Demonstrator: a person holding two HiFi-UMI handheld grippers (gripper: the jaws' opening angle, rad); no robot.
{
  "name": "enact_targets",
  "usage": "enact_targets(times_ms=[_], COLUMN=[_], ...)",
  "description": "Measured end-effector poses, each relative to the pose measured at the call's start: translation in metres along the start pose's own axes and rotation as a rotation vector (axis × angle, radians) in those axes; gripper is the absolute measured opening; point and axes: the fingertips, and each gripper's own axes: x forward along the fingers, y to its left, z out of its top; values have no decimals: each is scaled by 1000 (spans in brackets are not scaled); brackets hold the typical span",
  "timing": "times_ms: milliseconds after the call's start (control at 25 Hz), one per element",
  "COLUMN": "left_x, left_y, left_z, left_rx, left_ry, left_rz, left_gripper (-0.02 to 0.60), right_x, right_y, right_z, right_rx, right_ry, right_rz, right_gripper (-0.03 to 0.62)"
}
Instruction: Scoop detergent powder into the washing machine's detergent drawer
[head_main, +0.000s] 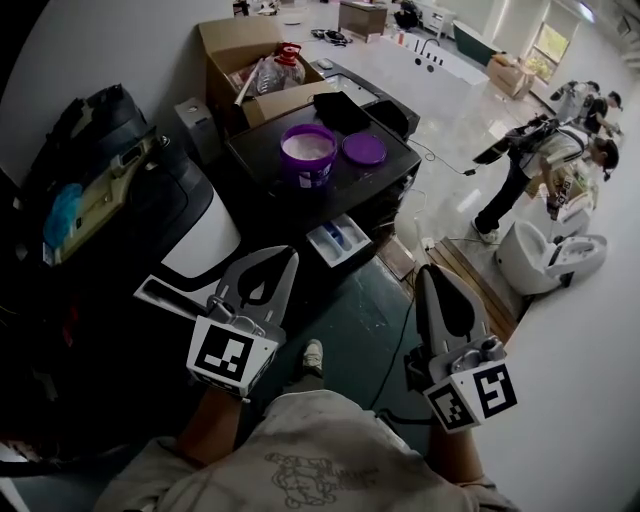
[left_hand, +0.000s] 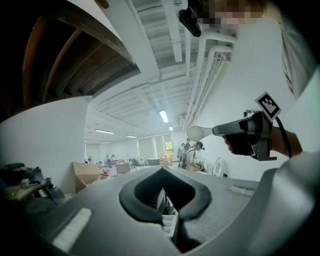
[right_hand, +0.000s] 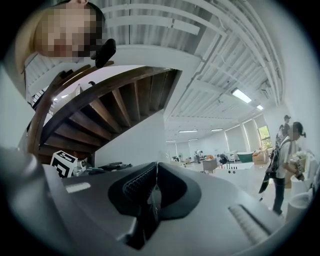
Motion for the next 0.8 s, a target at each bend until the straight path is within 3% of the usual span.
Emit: enact_targets(times_ms=[360,800], left_x=[75,108], left_y=[73,119], left_z=[-10,-29], left_rx=[7,-26], left_ry=[5,31], left_rz=[-42,-24], left_gripper=[0,0], right_x=[106,170], right_y=[-31,-48], right_z=[-6,-27], right_rx=[8,42], right_ry=[23,81], right_rz=[-14,2], right_gripper=[35,34])
